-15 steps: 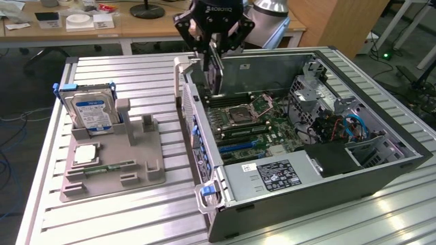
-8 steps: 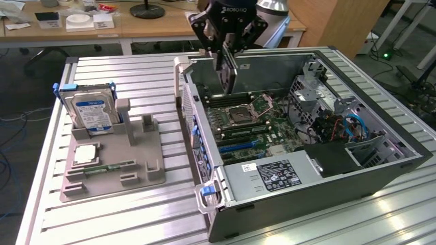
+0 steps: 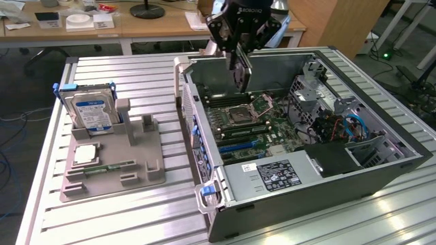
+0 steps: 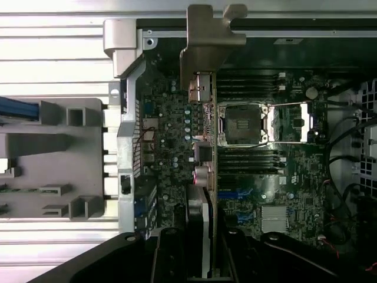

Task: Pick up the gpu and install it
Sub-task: 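Pick up the gpu and move the gpu toward the slot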

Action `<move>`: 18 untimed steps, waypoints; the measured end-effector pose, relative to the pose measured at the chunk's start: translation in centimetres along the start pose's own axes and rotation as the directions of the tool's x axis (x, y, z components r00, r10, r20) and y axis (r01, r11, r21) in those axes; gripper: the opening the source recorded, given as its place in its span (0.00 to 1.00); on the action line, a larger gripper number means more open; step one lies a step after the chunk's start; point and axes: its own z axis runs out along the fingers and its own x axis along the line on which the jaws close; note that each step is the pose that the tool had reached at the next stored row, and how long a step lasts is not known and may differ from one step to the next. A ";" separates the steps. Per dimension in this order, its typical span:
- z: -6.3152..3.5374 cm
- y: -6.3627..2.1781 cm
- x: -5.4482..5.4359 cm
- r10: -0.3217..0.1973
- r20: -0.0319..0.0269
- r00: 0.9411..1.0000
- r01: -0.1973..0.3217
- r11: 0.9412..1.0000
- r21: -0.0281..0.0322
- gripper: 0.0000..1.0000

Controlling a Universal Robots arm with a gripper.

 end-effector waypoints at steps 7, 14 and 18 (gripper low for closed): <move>0.04 0.04 -1.5 -0.022 -0.001 1.000 0.022 1.000 0.000 0.28; 0.07 0.10 -3.2 -0.022 -0.001 1.000 0.022 1.000 0.000 0.28; 0.08 0.13 -4.5 -0.022 -0.001 1.000 0.022 1.000 0.000 0.28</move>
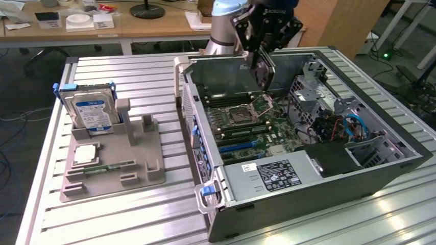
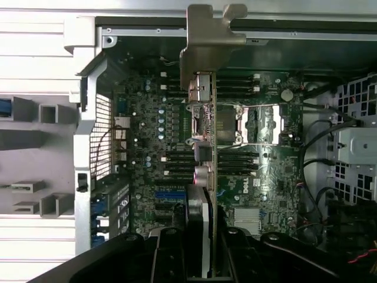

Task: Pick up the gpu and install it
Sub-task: 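Pick up the gpu and move the gpu toward the slot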

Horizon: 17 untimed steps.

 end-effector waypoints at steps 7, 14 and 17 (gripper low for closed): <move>0.04 0.02 -2.2 0.000 0.000 1.000 0.000 1.000 0.000 0.28; 0.08 0.02 -3.4 0.000 0.000 1.000 0.000 1.000 0.000 0.28; 0.08 0.03 -3.4 0.000 0.000 1.000 0.000 1.000 0.000 0.28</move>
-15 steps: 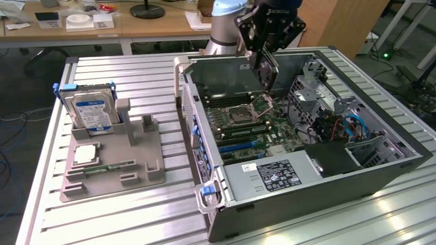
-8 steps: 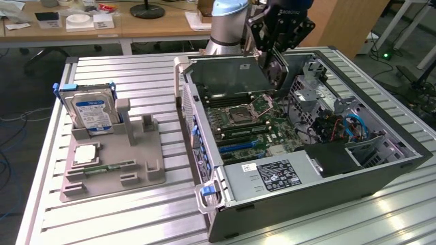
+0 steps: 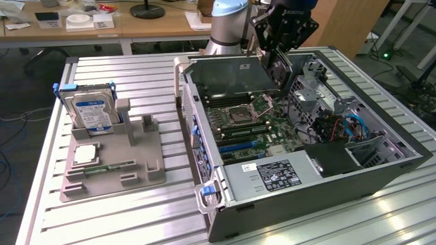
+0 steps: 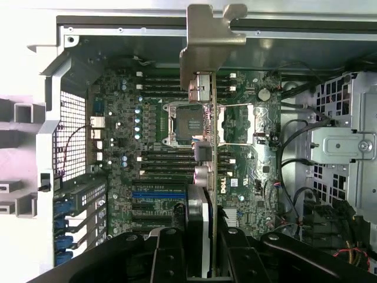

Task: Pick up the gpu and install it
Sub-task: 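Pick up the gpu and move the gpu toward the slot, then insert the gpu into the slot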

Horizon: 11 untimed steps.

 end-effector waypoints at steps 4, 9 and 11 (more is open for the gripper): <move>0.00 0.00 0.0 0.000 0.000 1.000 0.000 1.000 0.000 0.28; 0.00 0.00 0.0 0.000 0.000 1.000 0.000 1.000 0.000 0.28; 0.00 0.00 0.0 0.000 0.000 1.000 0.000 1.000 0.000 0.28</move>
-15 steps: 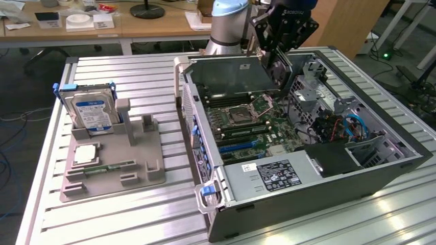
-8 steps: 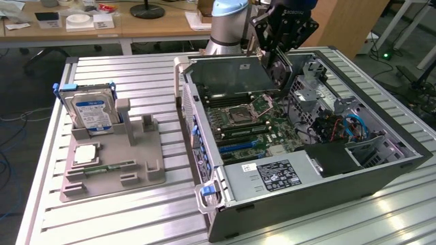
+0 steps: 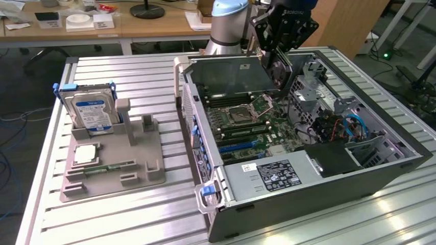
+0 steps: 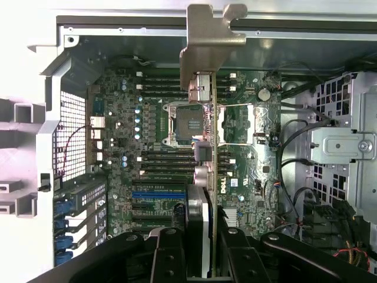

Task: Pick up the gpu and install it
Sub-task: 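Insert the gpu into the slot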

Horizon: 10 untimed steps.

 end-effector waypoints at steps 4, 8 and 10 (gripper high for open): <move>0.00 0.00 0.0 -0.002 0.000 1.000 0.002 1.000 0.000 0.28; 0.00 0.00 0.0 -0.046 -0.002 0.999 0.046 0.999 0.000 0.28; 0.00 0.00 0.0 -0.071 -0.003 0.997 0.071 0.997 0.000 0.28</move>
